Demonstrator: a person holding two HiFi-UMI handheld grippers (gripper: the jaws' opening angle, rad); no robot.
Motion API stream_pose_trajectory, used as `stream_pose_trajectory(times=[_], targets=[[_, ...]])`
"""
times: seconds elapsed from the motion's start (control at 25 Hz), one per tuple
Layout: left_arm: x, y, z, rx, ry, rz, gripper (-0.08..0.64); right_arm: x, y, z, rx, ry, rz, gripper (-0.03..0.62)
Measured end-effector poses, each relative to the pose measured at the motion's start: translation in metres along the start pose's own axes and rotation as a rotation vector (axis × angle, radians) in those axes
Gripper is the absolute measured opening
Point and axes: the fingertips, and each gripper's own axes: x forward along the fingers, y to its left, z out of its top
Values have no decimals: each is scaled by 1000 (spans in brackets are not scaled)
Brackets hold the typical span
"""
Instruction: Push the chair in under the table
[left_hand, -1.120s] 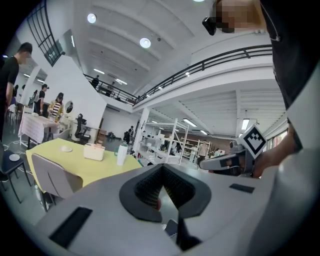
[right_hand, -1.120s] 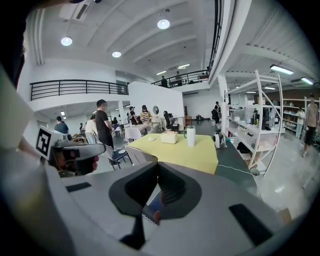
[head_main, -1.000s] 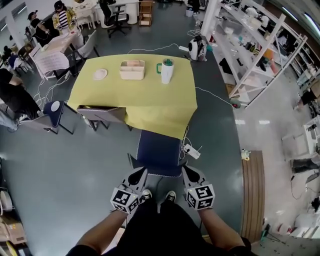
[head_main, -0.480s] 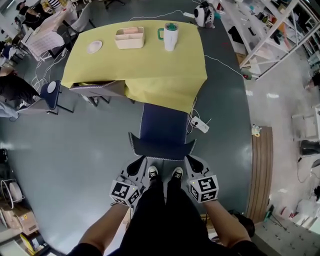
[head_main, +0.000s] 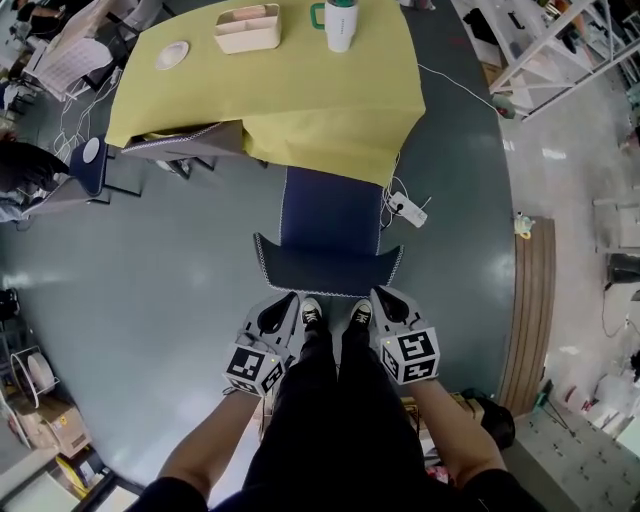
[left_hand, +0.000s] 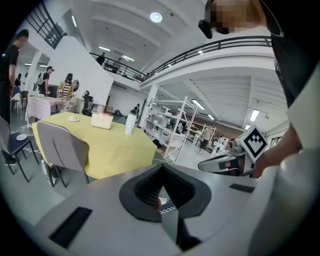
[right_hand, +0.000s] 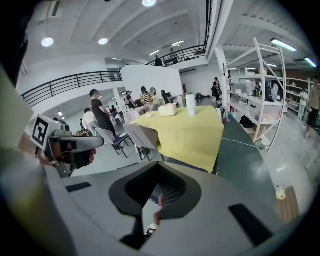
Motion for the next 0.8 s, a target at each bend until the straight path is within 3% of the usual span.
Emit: stream_pose_trajectory(times=[0.16,0.32,0.44,0.52,0.6,0.8], targets=[[8,5,-10,49,38,-11,8,12,-2,-14,-17,36,3,14],[19,8,-26,173,120,-18,11,26,-10,-35,-100,148,-24,14],[25,12,-48,245,217,-31,77,31,-12,-49,-168,226,-20,20],[29,14,-65,282,291,-51,146,32,-10,-55,-215,275,1,96],[30,20,-80,333,363,-62,170,35,-7,-60,-265,307,33,145],[32,32,-111,514,517,-77,220,43,-4,-90,-411,434,110,196]])
